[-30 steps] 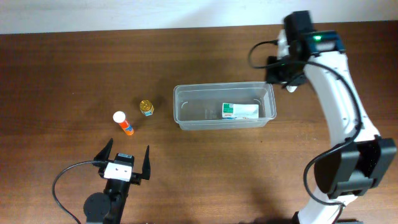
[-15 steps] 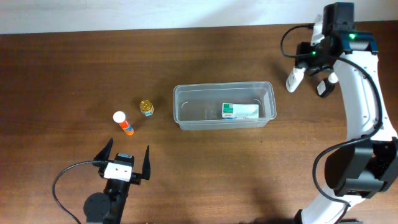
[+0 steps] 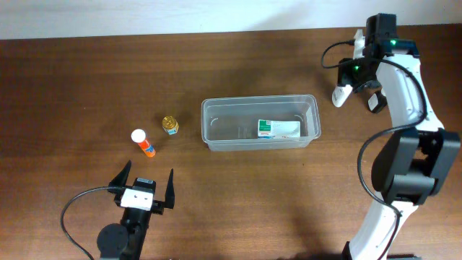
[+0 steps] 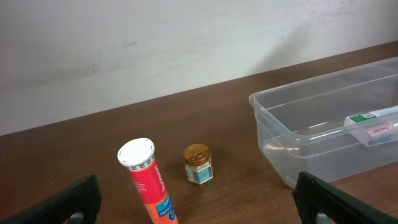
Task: Pack container
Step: 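Move the right gripper to the white spray bottle and grasp it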
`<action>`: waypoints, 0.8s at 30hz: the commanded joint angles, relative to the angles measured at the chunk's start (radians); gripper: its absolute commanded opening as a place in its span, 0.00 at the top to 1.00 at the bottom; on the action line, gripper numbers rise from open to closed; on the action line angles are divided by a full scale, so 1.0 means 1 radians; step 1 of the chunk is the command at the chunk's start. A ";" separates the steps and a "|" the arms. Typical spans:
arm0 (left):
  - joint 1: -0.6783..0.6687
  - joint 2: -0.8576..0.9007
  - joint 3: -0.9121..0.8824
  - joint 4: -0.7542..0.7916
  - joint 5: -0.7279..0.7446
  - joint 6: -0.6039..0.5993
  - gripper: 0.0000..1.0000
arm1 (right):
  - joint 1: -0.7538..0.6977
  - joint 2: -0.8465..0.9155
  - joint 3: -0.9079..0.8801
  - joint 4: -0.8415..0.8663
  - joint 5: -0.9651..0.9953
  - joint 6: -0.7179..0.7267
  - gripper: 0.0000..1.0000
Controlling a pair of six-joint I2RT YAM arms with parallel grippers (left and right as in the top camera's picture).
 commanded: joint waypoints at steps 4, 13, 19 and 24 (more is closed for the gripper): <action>0.003 -0.003 -0.005 -0.002 -0.008 0.010 0.01 | 0.001 0.056 0.015 0.016 0.016 -0.030 0.41; 0.003 -0.003 -0.005 -0.002 -0.008 0.010 0.01 | 0.001 0.093 0.015 0.027 0.016 -0.037 0.59; 0.003 -0.003 -0.005 -0.002 -0.008 0.009 0.01 | 0.001 0.093 0.015 0.042 0.016 -0.037 0.66; 0.003 -0.003 -0.005 -0.002 -0.008 0.010 0.01 | 0.001 0.093 0.020 0.043 0.016 -0.037 0.74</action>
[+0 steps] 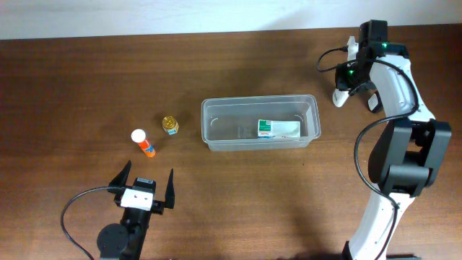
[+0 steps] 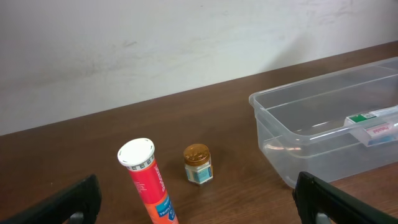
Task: Pack container
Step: 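Move the right gripper to the white spray bottle and grasp it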
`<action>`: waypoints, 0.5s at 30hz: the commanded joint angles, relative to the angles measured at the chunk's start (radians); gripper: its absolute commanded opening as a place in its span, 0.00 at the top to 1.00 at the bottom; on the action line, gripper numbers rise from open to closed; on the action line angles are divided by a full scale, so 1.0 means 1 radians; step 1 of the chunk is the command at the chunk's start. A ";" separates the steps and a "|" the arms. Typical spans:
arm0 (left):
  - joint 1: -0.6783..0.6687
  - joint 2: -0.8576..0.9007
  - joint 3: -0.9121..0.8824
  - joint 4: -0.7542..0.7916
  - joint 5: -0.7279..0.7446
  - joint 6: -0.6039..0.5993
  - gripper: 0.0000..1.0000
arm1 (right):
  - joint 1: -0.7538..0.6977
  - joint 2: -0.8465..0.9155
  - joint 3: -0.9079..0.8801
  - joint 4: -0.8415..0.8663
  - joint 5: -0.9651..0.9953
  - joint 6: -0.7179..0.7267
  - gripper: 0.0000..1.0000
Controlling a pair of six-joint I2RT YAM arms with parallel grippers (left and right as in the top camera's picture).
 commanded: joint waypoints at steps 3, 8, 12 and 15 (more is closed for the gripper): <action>0.003 -0.003 -0.005 -0.002 -0.008 0.009 0.01 | 0.001 0.011 0.021 -0.001 0.016 -0.002 0.76; 0.003 -0.003 -0.005 -0.002 -0.008 0.009 0.01 | 0.001 -0.027 0.029 -0.016 0.009 -0.002 0.77; 0.003 -0.003 -0.005 -0.002 -0.008 0.009 0.00 | 0.001 -0.078 0.094 -0.087 -0.040 -0.002 0.77; 0.003 -0.003 -0.005 -0.002 -0.008 0.009 0.01 | 0.001 -0.115 0.168 -0.180 -0.057 -0.001 0.77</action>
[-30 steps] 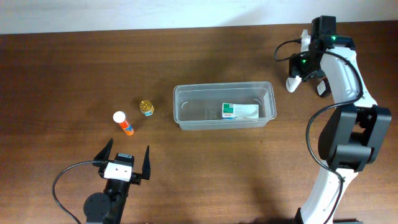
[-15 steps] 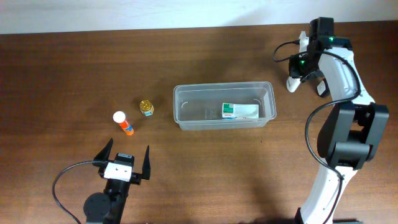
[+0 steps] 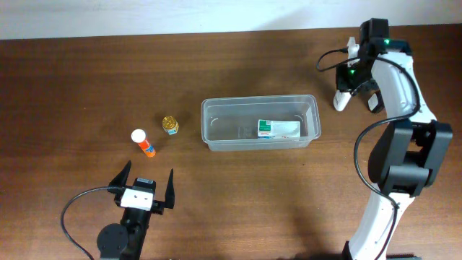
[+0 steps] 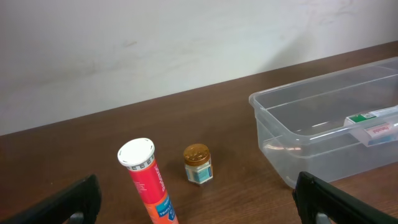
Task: Pack container
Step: 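Move the right gripper to the white spray bottle and grasp it, then carry the spray bottle over the container and set it upright inside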
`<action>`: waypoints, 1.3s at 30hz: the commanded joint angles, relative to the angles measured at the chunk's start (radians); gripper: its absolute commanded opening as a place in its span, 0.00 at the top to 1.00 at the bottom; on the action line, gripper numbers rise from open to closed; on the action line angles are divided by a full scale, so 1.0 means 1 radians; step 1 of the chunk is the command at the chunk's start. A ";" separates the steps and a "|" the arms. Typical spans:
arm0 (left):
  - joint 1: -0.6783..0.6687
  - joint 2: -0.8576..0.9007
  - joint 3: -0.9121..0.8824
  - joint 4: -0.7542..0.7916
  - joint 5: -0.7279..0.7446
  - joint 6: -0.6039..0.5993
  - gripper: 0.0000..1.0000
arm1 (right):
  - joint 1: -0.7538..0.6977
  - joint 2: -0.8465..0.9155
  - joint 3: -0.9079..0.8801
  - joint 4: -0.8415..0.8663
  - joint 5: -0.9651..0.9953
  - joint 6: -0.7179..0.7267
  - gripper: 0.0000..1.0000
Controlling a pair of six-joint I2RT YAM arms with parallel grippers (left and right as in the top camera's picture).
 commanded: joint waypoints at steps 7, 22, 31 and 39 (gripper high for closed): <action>0.003 -0.003 -0.005 -0.002 -0.008 0.009 0.01 | 0.017 -0.196 0.332 -0.340 -0.138 0.031 0.76; 0.003 -0.003 -0.005 -0.002 -0.008 0.009 0.01 | 0.340 -0.253 0.348 -0.454 -0.167 0.170 0.73; 0.003 -0.003 -0.005 -0.002 -0.008 0.009 0.01 | 0.550 -0.253 0.190 -0.257 -0.102 0.347 0.73; 0.003 -0.003 -0.005 -0.002 -0.008 0.009 0.01 | 0.666 -0.252 -0.020 -0.035 -0.038 0.457 0.73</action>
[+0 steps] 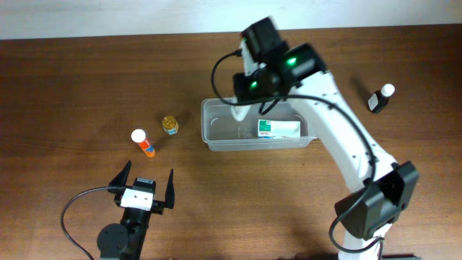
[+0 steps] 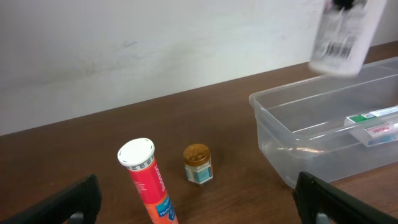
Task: Pack container
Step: 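Carry the spray bottle over the container and set it upright inside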
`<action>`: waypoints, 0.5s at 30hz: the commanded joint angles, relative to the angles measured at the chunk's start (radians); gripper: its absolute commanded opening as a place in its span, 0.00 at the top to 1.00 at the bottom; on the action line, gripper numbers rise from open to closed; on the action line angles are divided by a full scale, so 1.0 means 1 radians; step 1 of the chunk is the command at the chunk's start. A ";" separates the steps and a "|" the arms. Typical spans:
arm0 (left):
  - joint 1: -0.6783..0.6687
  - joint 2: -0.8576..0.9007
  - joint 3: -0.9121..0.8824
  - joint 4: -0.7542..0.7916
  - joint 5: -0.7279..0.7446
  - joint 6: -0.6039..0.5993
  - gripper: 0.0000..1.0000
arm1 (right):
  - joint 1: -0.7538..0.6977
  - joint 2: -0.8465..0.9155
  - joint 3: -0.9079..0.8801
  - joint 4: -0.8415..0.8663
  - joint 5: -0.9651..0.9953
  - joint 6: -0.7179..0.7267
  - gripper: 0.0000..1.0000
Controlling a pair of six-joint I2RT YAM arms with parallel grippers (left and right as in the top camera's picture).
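Observation:
A clear plastic container (image 1: 209, 137) stands mid-table with a green-and-white box (image 1: 278, 128) lying in its right half. My right gripper (image 1: 247, 100) hangs over the container's left half. In the left wrist view a white bottle (image 2: 345, 31) hangs in the air above the container (image 2: 273, 143), with the gripper shut on its top. An orange tube with a white cap (image 1: 143, 143) and a small gold-lidded jar (image 1: 170, 124) stand left of the container. My left gripper (image 1: 149, 175) is open near the front edge, holding nothing.
A black bottle with a white cap (image 1: 380, 97) stands at the back right. The right arm's white links stretch from the front right across the container's right end. A pale wall runs behind the table's far edge.
The right gripper was at the white bottle on the table's back right; now it is over the container's left half with that bottle in the air. The left arm has not moved.
The right gripper stood at the white bottle beside the black one at the back right through all the earlier moments, shifting only slightly. By now the white bottle is off the table and over the container. The tube, the jar and the left arm stayed put.

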 commanded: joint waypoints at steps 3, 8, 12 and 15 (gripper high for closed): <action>0.003 -0.003 -0.005 -0.002 -0.008 0.009 0.01 | 0.065 -0.003 -0.128 0.132 0.065 0.096 0.73; 0.003 -0.003 -0.005 -0.002 -0.008 0.009 0.01 | 0.090 0.027 -0.188 0.212 0.111 0.149 0.73; 0.003 -0.003 -0.005 -0.002 -0.008 0.009 0.01 | 0.090 0.073 -0.192 0.234 0.115 0.172 0.72; 0.003 -0.003 -0.005 -0.002 -0.008 0.009 0.01 | 0.090 0.108 -0.192 0.253 0.114 0.182 0.72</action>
